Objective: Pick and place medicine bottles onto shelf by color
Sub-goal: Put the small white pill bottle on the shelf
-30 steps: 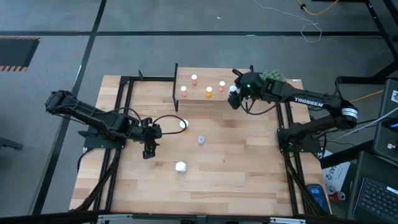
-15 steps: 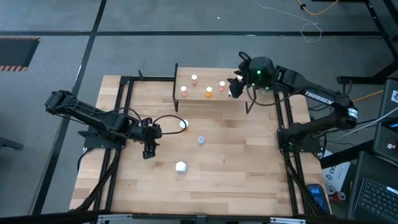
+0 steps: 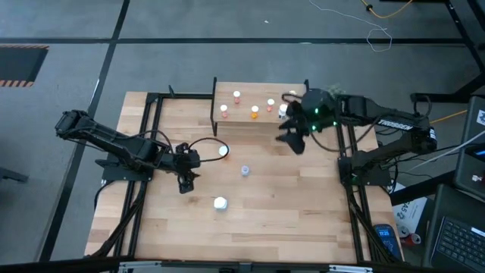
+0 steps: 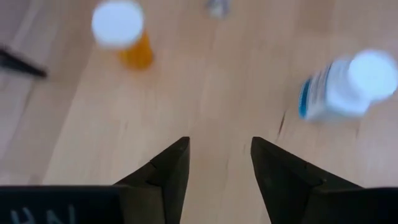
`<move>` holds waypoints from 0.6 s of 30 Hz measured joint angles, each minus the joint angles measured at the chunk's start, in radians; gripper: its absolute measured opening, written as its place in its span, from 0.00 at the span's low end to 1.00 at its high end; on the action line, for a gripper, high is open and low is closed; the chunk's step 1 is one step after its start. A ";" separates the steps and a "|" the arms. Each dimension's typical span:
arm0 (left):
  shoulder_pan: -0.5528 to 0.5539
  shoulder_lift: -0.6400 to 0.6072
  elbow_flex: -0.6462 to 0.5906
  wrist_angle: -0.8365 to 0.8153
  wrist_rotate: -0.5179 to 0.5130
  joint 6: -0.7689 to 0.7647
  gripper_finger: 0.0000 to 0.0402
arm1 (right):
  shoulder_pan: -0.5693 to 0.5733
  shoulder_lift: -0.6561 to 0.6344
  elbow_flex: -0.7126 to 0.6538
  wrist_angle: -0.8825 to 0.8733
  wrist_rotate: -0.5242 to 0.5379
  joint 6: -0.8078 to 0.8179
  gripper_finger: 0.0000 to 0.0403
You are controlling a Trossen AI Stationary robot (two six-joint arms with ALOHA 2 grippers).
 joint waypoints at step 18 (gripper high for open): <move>0.047 0.172 0.000 0.267 0.000 0.136 0.41 | 0.431 0.078 -0.141 0.167 0.342 0.125 0.62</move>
